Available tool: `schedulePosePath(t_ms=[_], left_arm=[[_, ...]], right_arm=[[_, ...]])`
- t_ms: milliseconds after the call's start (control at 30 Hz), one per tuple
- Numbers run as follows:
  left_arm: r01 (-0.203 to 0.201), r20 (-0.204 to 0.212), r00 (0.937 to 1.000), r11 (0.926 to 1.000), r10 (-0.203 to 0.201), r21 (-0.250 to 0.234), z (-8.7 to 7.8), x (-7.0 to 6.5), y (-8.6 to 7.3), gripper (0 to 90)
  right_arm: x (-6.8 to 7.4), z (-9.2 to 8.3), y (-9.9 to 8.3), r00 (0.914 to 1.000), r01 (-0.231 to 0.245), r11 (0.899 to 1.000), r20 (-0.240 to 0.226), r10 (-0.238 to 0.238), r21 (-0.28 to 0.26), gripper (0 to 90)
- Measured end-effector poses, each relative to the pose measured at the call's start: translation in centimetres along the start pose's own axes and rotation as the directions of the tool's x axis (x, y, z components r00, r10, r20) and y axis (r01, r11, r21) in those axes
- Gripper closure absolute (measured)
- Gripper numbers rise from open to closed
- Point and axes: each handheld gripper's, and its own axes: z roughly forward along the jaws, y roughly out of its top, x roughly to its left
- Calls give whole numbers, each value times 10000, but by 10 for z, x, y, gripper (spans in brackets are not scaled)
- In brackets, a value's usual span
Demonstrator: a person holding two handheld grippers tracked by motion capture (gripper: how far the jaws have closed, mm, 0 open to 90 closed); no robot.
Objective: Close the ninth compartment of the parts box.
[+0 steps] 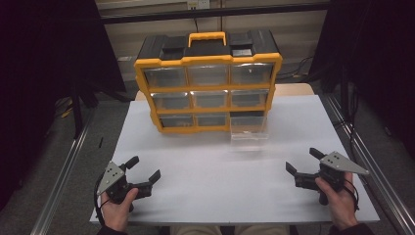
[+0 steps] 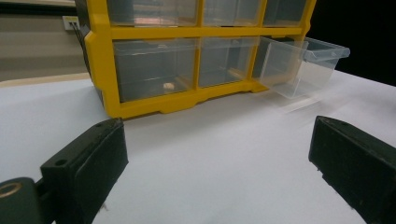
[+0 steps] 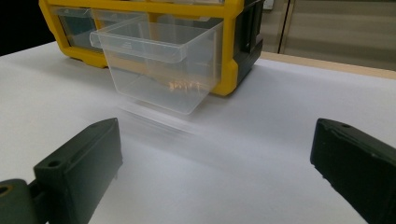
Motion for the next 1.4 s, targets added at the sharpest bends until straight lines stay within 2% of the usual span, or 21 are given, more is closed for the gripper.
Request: schedulePosePath(t_ms=[300,400,433,633,700,800,867,1100,1267,1400], left_arm=[[-6,-36,10000,9999,7,151,0,0,0,42],[-14,3,10000,9998,14,199,0,1,0,42],[8,9,10000,9998,-8,195,1,0,-1,42],[-21,-74,10000,9998,23,197,1,0,0,42],[-18,-74,10000,9998,19,198,1,0,0,42],[-32,-108,9999,9997,34,250,0,0,-1,42],[143,-125,9998,9997,-141,205,-1,0,-1,42],[13,-173,9999,9997,-9,259,-3,0,-1,41],[128,-168,9998,9997,-125,210,-3,-1,-1,41],[-29,-139,9999,9995,34,314,-3,0,-1,41]], right_arm=[[2,0,0,9998,-9,10000,-214,8,-40,11],[4,1,1,9992,-20,10000,-390,20,10,11],[5,2,1,9983,56,10000,-587,-51,82,12],[12,4,1,9943,328,9993,-1017,-310,158,11],[13,4,1,9942,319,9992,-1034,-295,220,11],[19,6,2,9909,419,9989,-1290,-387,223,10],[20,7,3,9902,408,9989,-1347,-372,240,10],[31,10,4,9825,651,9972,-1774,-575,372,10],[37,12,6,9792,518,9980,-1981,-438,354,10],[42,16,9,9741,548,9981,-2211,-475,268,6]])
